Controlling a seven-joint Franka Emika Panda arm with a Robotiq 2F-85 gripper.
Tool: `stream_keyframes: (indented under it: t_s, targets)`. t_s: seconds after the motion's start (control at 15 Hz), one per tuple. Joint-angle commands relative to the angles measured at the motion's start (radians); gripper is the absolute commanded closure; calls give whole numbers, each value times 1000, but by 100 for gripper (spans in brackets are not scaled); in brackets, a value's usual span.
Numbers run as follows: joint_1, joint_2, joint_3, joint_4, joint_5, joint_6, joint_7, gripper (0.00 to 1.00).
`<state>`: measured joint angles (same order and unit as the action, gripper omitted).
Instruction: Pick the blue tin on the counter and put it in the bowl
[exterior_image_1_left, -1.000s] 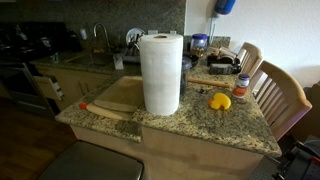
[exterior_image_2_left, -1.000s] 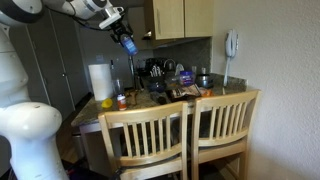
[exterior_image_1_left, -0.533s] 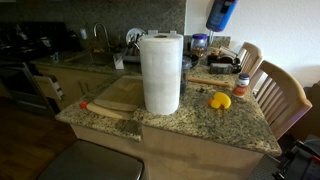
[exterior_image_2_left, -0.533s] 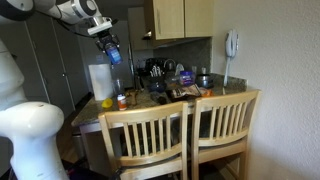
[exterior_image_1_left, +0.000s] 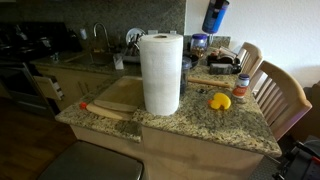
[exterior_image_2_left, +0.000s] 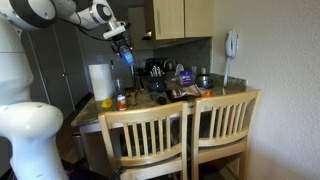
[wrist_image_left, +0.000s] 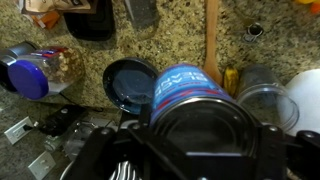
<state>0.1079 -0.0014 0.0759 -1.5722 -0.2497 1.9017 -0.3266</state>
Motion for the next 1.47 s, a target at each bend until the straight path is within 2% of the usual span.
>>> stream_keyframes:
  t_s: [0.0,0.47,0.8,1.07,1.2,1.4]
  targets:
    - [-21,178,-11,244,-1,-59,5,43]
    - [-11,421,-32,584,-13,-170,25,43]
    - [-12,553,-49,757,-8,-226,27,43]
    - [-4,647,-96,877,-38,-252,87,43]
    - [1,669,-113,891,-77,-206,127,43]
    - [-6,684,-104,861,-83,-131,151,43]
